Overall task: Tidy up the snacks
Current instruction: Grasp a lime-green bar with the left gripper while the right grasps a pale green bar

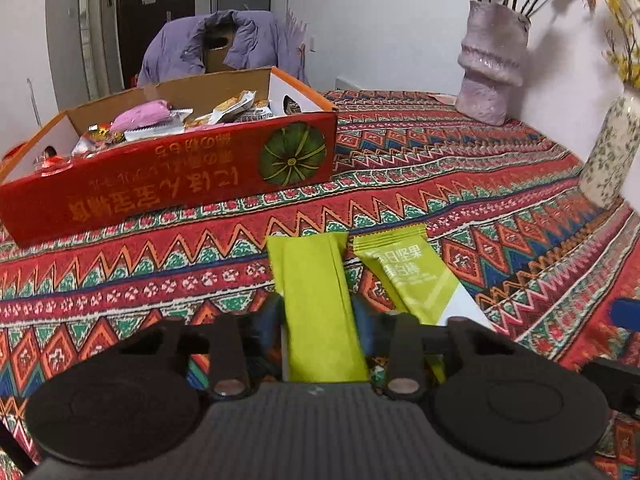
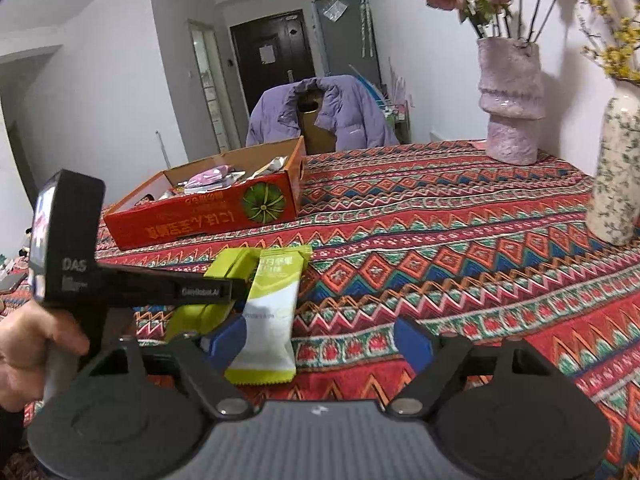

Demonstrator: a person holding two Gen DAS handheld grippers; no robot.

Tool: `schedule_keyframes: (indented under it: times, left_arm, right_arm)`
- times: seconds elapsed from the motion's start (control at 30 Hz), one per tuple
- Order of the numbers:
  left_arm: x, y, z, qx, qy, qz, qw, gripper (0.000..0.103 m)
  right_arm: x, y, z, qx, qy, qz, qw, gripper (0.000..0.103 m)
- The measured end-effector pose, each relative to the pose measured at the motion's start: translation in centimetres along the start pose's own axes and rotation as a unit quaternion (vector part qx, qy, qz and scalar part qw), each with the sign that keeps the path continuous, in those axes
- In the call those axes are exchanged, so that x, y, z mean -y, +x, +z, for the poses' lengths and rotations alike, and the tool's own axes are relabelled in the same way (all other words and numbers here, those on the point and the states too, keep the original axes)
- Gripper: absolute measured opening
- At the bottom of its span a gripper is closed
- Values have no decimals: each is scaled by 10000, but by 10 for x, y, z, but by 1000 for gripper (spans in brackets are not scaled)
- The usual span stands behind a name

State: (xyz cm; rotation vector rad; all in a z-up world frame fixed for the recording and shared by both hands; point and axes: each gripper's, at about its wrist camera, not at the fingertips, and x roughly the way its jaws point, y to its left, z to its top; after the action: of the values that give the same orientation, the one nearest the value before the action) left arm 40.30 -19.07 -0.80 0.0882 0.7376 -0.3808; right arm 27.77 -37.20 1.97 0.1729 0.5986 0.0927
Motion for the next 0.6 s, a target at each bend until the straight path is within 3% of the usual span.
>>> schedule_keyframes:
  times: [0.13,0.2,0.37,0.4,0.47,0.6]
  left_arm:
    - [-34,-29,-8,73,-417,97,9991,35]
    - [-55,-48,-14,94,-626,282,9976,34]
    - [-102,-102,-30,303,-925,742,9925,34]
    - [-109,-113,-35,370,-955,804,9915,34]
    - [-117,-131,-43,438,-924,895,9907,34]
    - [-121,-162,-56,621,-887,901,9900,34]
  right_arm:
    - [-12,32,7,-190,-186,281,9992,74]
    - [-19,51,11,-312,-225,332,9987,68]
    - [-43,92,13,-550,-626,252,9962,66]
    - [-48,95,12,-505,-743,131,9959,61]
    - [-56,96,13,-487,-837,-72,9953,42]
    - [-70,75,8,-454,-913,-13,9948,38]
